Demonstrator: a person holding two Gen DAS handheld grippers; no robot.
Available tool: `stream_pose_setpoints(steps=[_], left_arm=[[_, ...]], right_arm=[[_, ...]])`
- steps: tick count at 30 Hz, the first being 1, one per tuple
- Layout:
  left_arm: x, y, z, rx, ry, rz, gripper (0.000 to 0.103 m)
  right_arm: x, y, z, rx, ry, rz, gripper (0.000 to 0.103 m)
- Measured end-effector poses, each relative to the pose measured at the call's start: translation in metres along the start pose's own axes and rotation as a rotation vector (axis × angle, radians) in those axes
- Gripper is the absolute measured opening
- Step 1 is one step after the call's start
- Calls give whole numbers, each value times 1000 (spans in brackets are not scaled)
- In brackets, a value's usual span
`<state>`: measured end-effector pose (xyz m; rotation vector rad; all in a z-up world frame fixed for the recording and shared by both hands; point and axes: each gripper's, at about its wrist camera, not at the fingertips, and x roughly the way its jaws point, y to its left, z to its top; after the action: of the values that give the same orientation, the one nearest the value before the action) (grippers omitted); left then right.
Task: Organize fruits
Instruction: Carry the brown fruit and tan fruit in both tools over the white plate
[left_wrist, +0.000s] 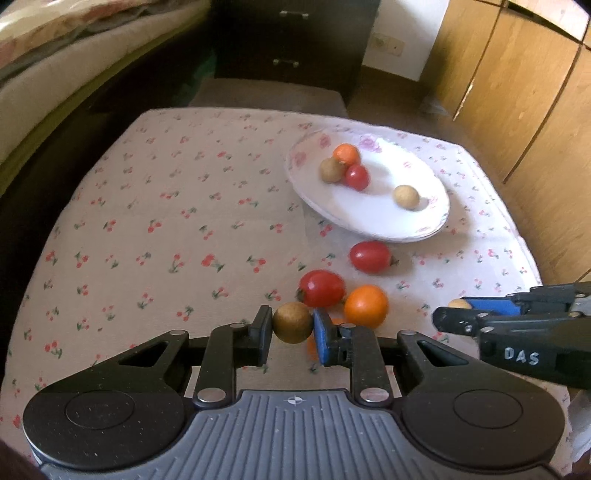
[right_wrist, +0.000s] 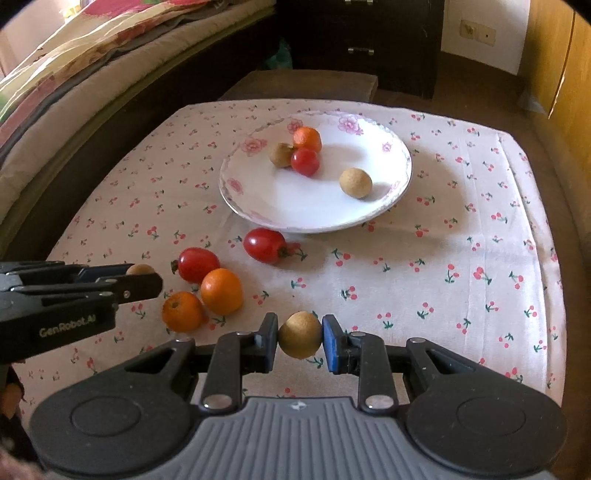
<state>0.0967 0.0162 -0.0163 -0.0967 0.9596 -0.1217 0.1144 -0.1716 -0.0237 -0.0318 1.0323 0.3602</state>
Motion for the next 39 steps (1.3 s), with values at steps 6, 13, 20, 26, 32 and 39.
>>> stream_pose_setpoints(steps=[6,13,20,26,32,39], left_arm=[[-1,-15,17,20,-28,-20,31],[10,-28,42,34,-48,-26,31],[30,-34,57,36,-37,-25,31],[45,-40,69,42,-31,-15,31],[58,-43,76,42,-21,-7,30],[67,-41,79,30,-7,8,30]], right_arm=[[-4,0,13,4,-31,-6,28],[0,-3,32,16,-54,-10,28],[9,-14,53,32,-70,-17,28],[23,-25,67,42,-68,-26,28],[35,-32,76,51,-62,-33,28],[46,-34,79,60,-54,-30,28]])
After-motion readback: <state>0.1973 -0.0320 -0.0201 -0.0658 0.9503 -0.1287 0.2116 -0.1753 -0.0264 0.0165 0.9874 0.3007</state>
